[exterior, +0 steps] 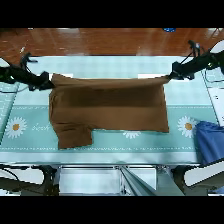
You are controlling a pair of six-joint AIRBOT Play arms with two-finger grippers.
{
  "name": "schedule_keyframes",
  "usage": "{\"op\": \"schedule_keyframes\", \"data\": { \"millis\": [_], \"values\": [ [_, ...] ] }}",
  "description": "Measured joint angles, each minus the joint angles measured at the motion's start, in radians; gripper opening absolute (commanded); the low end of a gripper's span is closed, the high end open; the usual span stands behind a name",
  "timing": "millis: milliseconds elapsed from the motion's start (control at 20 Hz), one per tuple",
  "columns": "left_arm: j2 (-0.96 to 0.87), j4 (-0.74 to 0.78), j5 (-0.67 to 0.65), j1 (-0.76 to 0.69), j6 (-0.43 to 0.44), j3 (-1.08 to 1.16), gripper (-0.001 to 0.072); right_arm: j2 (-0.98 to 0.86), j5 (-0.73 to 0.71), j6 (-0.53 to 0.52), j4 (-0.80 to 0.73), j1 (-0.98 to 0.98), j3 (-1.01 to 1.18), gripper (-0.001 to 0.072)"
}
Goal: Fold the shirts.
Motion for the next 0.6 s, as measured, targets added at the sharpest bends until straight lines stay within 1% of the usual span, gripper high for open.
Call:
{"op": "schedule_keyframes", "data": {
  "millis": [150, 200, 250, 300, 350, 450, 500, 600],
  "values": [
    [0.0, 0.021, 0.066, -0.03, 0.0, -0.106, 0.0021, -0.001, -0.033, -0.003, -0.002, 0.011, -0.073, 0.0024],
    [-0.001, 0.023, 0.084, -0.036, 0.0, -0.128, 0.0025, -0.001, -0.039, -0.004, -0.003, 0.013, -0.087, 0.0062],
    [-0.002, 0.028, 0.097, -0.04, 0.0, -0.146, 0.0096, -0.001, -0.047, -0.004, -0.002, 0.015, -0.098, 0.0283],
    [-0.003, 0.03, 0.1, -0.044, 0.0, -0.156, 0.0353, -0.001, -0.051, -0.003, -0.002, 0.015, -0.107, 0.0415],
    [-0.003, 0.031, 0.097, -0.045, -0.001, -0.159, 0.0503, -0.001, -0.048, -0.002, -0.002, 0.015, -0.11, 0.0415],
    [-0.004, 0.04, 0.061, -0.038, 0.001, -0.137, 0.0503, 0.003, -0.018, 0.0, -0.005, 0.006, -0.104, 0.0415],
    [0.0, 0.066, 0.027, -0.025, -0.001, -0.117, 0.0503, 0.011, 0.006, 0.0, -0.01, -0.006, -0.099, 0.0415],
    [0.032, 0.066, -0.031, 0.018, -0.009, -0.079, 0.0503, 0.046, 0.047, 0.0, -0.028, -0.043, -0.095, 0.0414]
  ]
}}
